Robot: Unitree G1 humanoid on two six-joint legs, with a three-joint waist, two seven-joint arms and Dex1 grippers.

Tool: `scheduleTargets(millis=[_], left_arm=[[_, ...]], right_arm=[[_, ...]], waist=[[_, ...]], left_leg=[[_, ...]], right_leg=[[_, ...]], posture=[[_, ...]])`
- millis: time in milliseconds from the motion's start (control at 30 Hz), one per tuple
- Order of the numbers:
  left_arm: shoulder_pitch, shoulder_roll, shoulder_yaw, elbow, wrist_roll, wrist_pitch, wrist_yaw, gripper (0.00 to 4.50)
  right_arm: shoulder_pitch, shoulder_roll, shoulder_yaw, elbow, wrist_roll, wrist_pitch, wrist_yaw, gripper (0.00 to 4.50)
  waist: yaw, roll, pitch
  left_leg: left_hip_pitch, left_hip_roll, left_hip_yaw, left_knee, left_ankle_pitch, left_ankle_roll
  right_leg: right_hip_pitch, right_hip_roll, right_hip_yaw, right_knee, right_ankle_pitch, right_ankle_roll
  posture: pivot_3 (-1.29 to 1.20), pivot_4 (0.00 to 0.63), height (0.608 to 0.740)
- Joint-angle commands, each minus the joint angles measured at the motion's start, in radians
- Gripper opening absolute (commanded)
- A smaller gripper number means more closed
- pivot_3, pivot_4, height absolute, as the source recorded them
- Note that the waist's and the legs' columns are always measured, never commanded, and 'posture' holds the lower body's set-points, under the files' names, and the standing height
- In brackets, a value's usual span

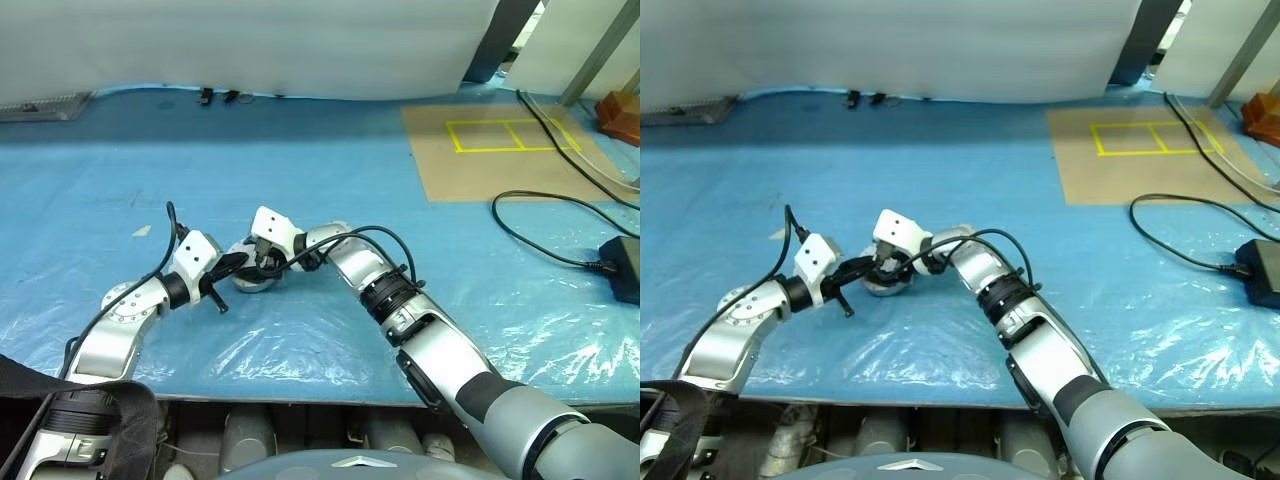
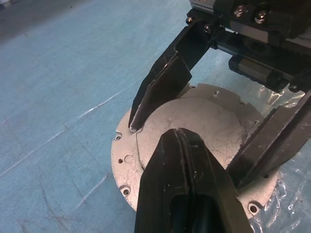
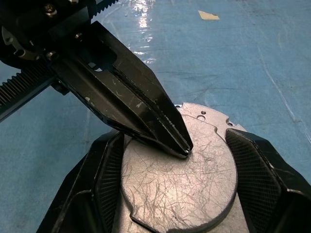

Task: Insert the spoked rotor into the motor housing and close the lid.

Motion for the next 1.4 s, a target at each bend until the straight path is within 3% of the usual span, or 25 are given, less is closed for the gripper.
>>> scheduleTargets(millis=[33,100,367,600,1000,1400], left_arm=[[0.011,0.016,-0.037,0.023,0.026,0.027,-0.024,0.0],[0.007,0.014,-0.038,0.027,0.026,0.026,-0.025,0.0],[0.012,0.005,-0.033,0.023,0.019,0.023,-0.027,0.0],[0.021,0.0,-0.029,0.017,0.017,0.022,-0.023,0.0],[0.035,-0.004,-0.025,0.012,0.017,0.018,-0.016,0.0],[0.039,-0.004,-0.022,0.009,0.015,0.016,-0.015,0.0]], right_arm=[[0.034,-0.023,0.026,0.037,-0.04,0.04,-0.003,4.0],[0.032,-0.026,0.019,0.033,-0.039,0.001,-0.014,4.47],[0.042,-0.048,-0.027,-0.013,0.017,-0.144,0.038,4.47],[0.041,-0.076,-0.11,-0.058,0.108,-0.123,0.107,4.47],[0.093,-0.129,-0.192,-0.211,0.258,0.372,0.164,4.47],[0.107,-0.075,-0.26,-0.243,0.358,0.818,0.013,4.47]], waist=[[0.001,0.001,0.0],[0.001,0.001,0.0],[0.002,0.001,0.0],[0.002,0.001,0.0],[0.004,0.001,0.0],[0.004,0.0,0.0]], left_leg=[[0.0,0.0,0.0,0.0,0.0,0.0],[0.0,0.0,0.0,0.0,0.0,0.0],[-0.002,0.0,0.0,-0.001,0.0,0.0],[-0.009,0.0,0.0,0.0,0.0,0.0],[-0.011,0.0,0.001,-0.001,0.0,0.0],[-0.01,0.0,0.0,-0.001,0.002,-0.004]], right_leg=[[0.0,0.0,0.0,0.0,0.0,0.0],[0.0,0.0,0.0,0.0,0.0,0.0],[-0.001,0.0,0.0,-0.001,0.001,-0.002],[-0.006,0.0,-0.001,-0.001,0.002,-0.003],[-0.007,0.0,-0.001,-0.001,0.002,-0.003],[-0.006,0.0,-0.001,-0.002,0.001,-0.002]], posture=[[0.0,0.15,0.74],[0.0,0.15,0.74],[0.0,0.15,0.74],[0.0,0.15,0.74],[0.0,0.15,0.74],[0.0,0.15,0.74]])
